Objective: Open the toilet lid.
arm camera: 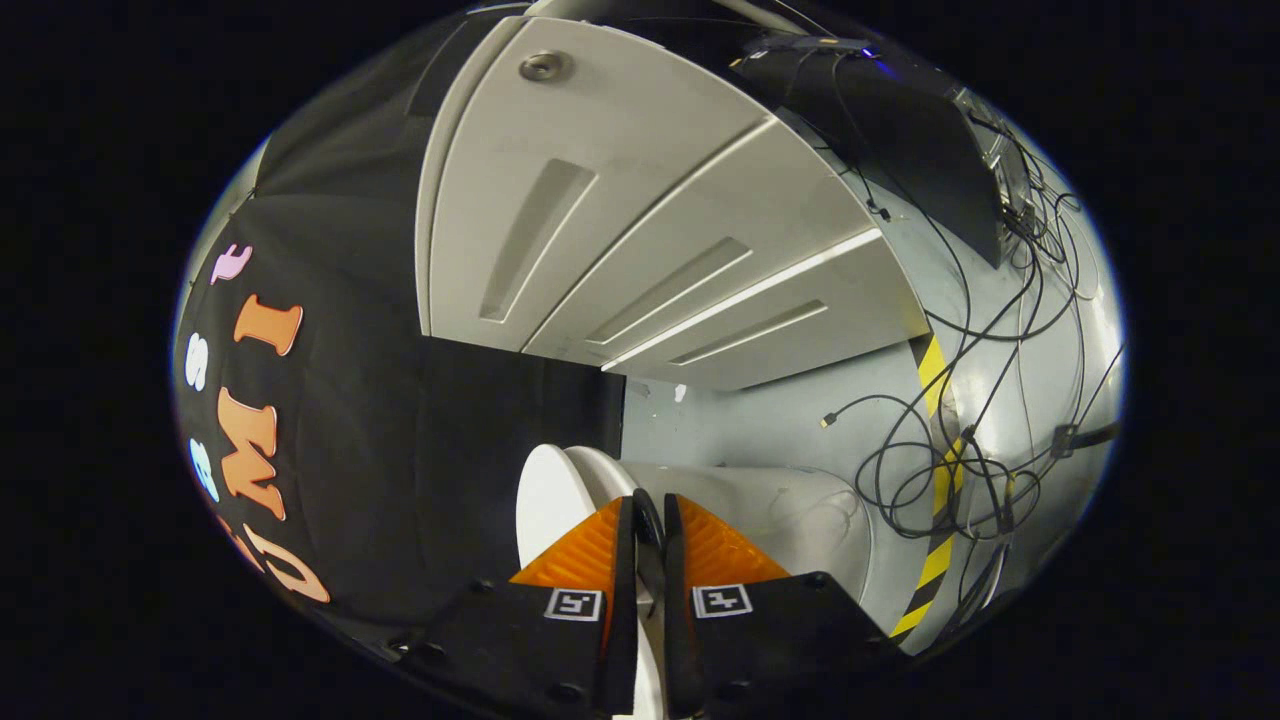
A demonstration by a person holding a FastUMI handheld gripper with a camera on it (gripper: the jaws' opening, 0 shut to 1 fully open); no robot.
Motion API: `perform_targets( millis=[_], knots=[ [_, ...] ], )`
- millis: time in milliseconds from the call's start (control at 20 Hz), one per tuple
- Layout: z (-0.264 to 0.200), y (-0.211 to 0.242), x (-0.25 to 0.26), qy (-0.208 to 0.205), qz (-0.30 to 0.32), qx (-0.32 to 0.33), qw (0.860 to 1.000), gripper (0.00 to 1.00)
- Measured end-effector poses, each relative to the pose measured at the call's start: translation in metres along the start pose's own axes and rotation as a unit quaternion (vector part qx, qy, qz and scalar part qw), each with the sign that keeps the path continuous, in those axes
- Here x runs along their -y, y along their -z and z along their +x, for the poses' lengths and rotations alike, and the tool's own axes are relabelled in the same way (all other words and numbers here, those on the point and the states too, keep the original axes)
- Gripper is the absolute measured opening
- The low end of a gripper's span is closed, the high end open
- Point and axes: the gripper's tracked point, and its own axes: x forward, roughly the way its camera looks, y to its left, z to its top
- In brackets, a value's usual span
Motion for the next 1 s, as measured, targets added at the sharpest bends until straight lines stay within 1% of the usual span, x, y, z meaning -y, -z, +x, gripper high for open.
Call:
perform_targets(
  millis=[250, 400, 600, 700, 850, 1000],
  knots=[
    [-0.017, -0.005, -0.034, -0.006, -0.045, 0.037, 0.998, 0.19],
    [-0.029, -0.014, -0.063, -0.020, -0.072, 0.079, 0.994, 0.19],
    [-0.057, -0.005, -0.105, -0.043, -0.095, 0.094, 0.990, 0.19],
    [-0.074, 0.003, -0.127, -0.048, -0.114, 0.101, 0.987, 0.19],
    [-0.102, 0.012, -0.167, -0.074, -0.147, 0.121, 0.979, 0.19],
    [-0.128, 0.038, -0.200, -0.100, -0.177, 0.126, 0.971, 0.19]
  ],
)
